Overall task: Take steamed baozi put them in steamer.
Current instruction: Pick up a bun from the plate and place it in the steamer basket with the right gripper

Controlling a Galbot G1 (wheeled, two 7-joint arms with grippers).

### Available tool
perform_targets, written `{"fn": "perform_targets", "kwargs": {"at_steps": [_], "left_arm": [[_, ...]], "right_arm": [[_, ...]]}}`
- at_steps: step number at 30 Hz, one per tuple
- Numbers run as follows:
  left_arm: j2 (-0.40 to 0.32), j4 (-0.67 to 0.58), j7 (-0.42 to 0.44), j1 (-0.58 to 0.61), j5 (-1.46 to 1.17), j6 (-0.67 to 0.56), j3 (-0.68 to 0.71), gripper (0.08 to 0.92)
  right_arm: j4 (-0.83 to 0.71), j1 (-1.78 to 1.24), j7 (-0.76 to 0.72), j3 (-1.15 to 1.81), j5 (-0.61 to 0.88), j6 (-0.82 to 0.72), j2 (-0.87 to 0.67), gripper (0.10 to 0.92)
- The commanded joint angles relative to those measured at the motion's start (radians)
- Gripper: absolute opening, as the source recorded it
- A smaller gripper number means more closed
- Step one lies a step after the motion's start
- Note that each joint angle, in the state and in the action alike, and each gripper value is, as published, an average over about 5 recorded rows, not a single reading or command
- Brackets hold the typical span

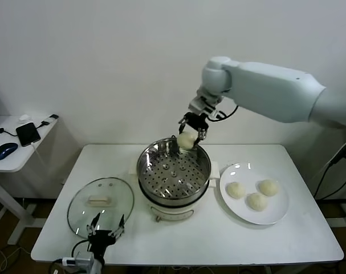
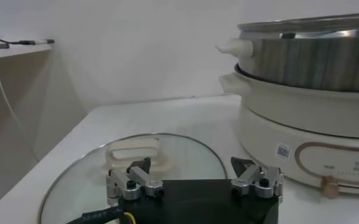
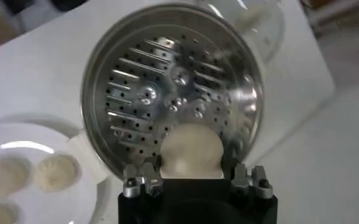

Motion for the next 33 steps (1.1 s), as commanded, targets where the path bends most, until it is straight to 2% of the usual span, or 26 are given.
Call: {"fn": "perform_targets", "kwargs": {"at_steps": [1, 10, 18, 23, 26, 29, 33], "left_arm": [[0.002, 0.006, -0.004, 0.005, 0.000, -0.006, 0.003, 0.823], [0.002, 0.025, -0.014, 0.005, 0.012, -0.016, 0.008, 0.823], [0.004, 0.042, -0.021, -0.002, 0.035, -0.027, 0.007, 0.823], [0.003, 0.053, -0.025, -0.010, 0.038, -0.027, 0.010, 0.823], [0.002, 0.055, -0.025, -0.013, 0.041, -0.026, 0.013, 0.823], [0.001, 0.050, -0.024, -0.014, 0.042, -0.023, 0.014, 0.823], [-0.001, 0.039, -0.021, -0.012, 0.044, -0.018, 0.014, 0.823]], "right_arm": [[-0.132, -0.179, 0.020, 0.072, -0.312, 0.225, 0.110, 0.654], [-0.351, -0.280, 0.066, 0.195, -0.433, 0.266, 0.185, 0.662], [-0.428, -0.318, 0.103, 0.222, -0.435, 0.257, 0.227, 0.664], [-0.439, -0.325, 0.123, 0.226, -0.428, 0.251, 0.238, 0.719], [-0.417, -0.311, 0.114, 0.218, -0.386, 0.250, 0.227, 0.788], [-0.368, -0.272, 0.091, 0.200, -0.308, 0.250, 0.199, 0.818], [-0.288, -0.145, 0.012, 0.128, -0.071, 0.241, 0.138, 0.822]]}}
